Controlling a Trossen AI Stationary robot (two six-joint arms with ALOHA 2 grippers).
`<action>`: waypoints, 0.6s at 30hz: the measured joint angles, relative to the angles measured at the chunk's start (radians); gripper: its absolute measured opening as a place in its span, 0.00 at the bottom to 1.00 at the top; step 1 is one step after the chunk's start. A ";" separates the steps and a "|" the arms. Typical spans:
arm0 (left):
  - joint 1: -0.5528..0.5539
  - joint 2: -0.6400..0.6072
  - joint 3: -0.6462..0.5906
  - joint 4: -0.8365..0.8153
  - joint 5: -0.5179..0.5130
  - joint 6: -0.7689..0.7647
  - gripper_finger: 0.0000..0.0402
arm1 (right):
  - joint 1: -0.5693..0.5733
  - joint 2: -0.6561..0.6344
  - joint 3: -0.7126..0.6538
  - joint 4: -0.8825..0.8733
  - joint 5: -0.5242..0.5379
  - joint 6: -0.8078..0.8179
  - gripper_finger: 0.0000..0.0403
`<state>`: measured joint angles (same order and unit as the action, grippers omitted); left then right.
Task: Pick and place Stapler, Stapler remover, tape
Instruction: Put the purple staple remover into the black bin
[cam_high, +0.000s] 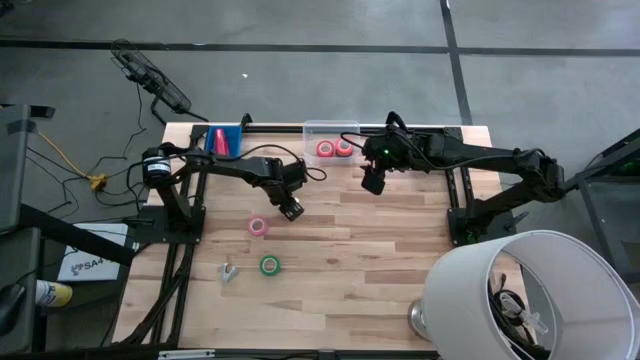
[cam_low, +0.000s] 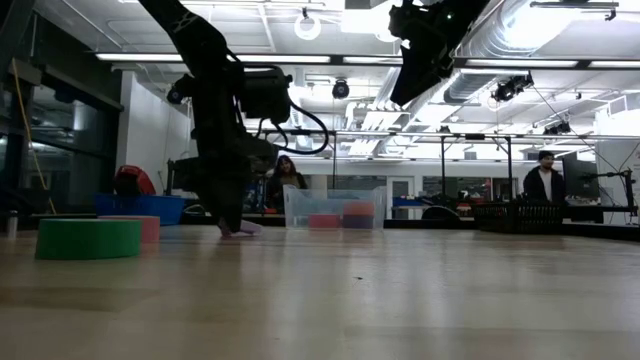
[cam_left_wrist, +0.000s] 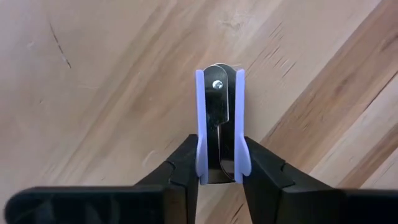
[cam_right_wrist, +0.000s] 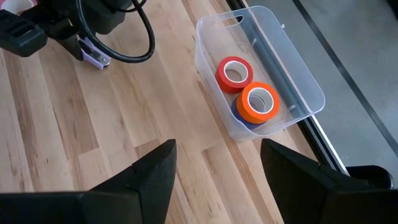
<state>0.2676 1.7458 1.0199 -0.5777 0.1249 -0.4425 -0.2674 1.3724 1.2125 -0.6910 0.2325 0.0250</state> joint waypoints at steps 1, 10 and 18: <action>0.000 0.000 0.000 0.000 0.000 0.004 0.21 | 0.000 0.000 0.000 0.000 0.000 0.000 0.56; 0.000 0.000 0.050 -0.036 -0.035 0.071 0.21 | 0.000 0.000 0.000 0.000 -0.005 0.000 0.56; 0.000 -0.001 0.200 -0.084 -0.088 0.177 0.21 | 0.000 0.003 0.000 0.032 -0.007 0.000 0.56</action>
<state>0.2680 1.7447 1.2197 -0.6614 0.0372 -0.2660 -0.2672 1.3754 1.2125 -0.6591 0.2253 0.0254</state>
